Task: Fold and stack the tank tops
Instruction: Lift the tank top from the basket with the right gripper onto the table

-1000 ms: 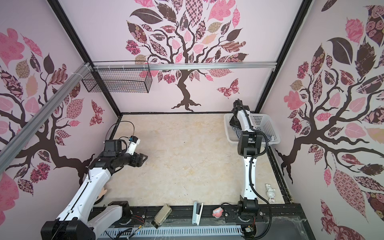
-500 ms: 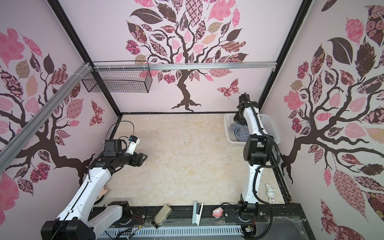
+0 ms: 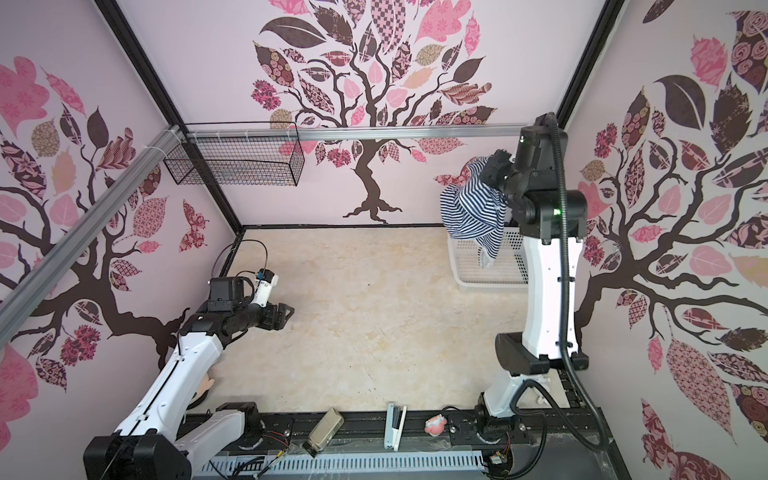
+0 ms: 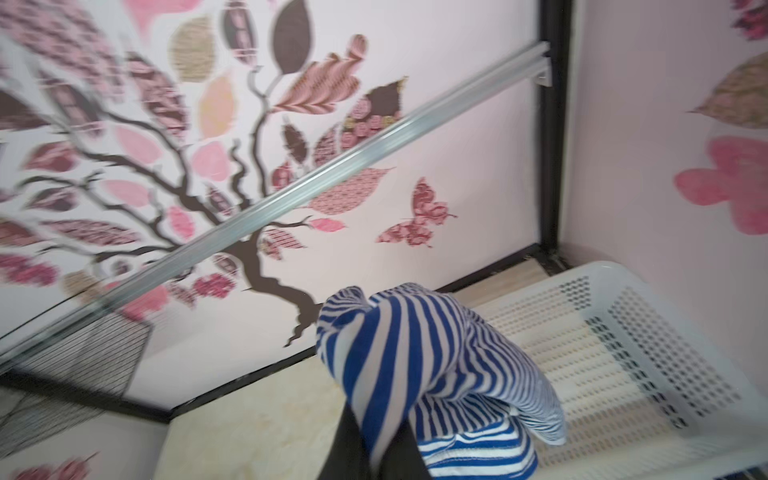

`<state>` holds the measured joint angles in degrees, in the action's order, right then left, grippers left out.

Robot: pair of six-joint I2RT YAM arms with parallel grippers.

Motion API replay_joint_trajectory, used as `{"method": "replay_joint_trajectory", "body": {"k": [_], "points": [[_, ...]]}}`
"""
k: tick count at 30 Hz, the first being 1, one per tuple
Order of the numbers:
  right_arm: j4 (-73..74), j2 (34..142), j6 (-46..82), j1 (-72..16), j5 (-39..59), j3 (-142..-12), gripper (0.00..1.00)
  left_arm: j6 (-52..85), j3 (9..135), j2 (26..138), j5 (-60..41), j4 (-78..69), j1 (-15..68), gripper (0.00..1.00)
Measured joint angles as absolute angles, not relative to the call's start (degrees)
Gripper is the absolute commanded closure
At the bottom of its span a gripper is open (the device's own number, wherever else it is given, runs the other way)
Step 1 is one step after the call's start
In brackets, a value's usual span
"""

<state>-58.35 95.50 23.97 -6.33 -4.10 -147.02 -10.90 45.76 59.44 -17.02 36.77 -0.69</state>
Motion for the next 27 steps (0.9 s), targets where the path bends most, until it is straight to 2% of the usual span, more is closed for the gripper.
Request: {"method": "replay_joint_trajectory", "body": {"k": [5,11,17,19,27], "points": [[-47.99,85.06,24.75,-11.84,8.93,-138.15,1.00,-10.41,46.30,59.53,-17.34,36.25,-2.87,0.19],[-38.61,82.13,27.46,-16.78,18.57,-131.63,1.00,-9.74,46.63,60.40,-18.74,35.97,-6.85,0.19],[-36.10,86.70,25.56,-34.63,15.59,-122.98,1.00,-9.39,46.65,60.42,-20.08,36.07,-7.75,0.18],[-35.55,89.54,25.47,-38.02,14.85,-120.99,1.00,-9.41,46.68,60.42,-20.38,36.07,-7.75,0.19],[-33.01,97.73,27.49,-39.03,14.66,-118.54,1.00,-9.39,46.70,60.36,-19.05,36.01,-7.77,0.18]]}}
